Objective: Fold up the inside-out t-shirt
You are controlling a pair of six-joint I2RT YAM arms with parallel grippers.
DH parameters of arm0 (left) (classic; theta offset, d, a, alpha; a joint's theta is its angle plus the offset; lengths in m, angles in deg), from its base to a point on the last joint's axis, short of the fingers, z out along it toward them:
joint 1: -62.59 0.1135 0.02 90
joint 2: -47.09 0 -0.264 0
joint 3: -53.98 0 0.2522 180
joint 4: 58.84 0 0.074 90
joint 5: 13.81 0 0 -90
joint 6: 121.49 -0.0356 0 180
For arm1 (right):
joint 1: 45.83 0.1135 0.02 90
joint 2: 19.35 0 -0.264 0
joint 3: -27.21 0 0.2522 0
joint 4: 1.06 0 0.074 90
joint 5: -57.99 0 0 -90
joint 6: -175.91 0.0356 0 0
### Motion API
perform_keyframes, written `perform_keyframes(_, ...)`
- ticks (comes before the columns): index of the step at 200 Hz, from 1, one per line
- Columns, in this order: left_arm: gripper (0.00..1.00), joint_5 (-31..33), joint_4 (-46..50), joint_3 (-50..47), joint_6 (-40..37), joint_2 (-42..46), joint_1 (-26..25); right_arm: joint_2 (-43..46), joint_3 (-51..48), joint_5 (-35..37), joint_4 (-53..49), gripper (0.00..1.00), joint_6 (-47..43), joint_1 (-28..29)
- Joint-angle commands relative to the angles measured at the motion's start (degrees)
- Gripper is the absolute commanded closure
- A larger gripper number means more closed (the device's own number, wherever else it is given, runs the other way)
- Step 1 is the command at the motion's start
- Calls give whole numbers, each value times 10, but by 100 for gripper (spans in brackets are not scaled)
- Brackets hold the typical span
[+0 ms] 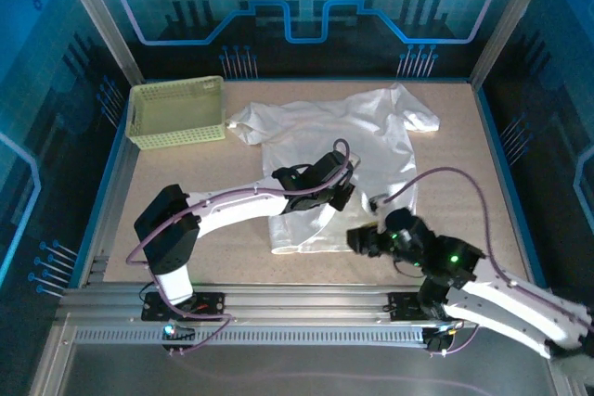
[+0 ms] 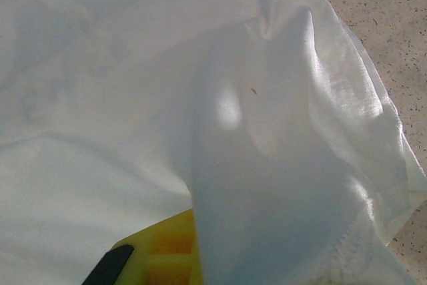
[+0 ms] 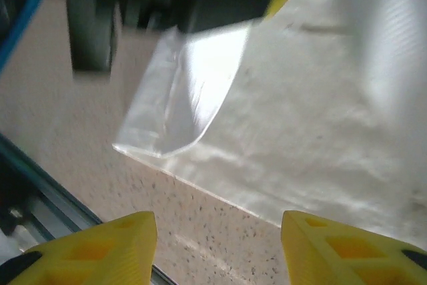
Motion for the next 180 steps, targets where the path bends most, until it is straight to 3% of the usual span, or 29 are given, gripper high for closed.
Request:
perform_keyframes(1,100,-19,6,13,6,27,5,-41,-29,136,108,47,3,71)
perform_keyframes(38,100,-24,7,10,6,40,10,-84,-100,160,226,51,-20,78)
perform_keyframes(88,100,-34,6,9,7,54,17,-96,-170,178,330,46,-44,69)
perform_keyframes(123,99,-46,5,15,7,58,18,-136,-160,145,363,45,-65,39)
perform_keyframes(180,98,-57,12,24,7,66,18,-304,-109,107,462,42,-90,26)
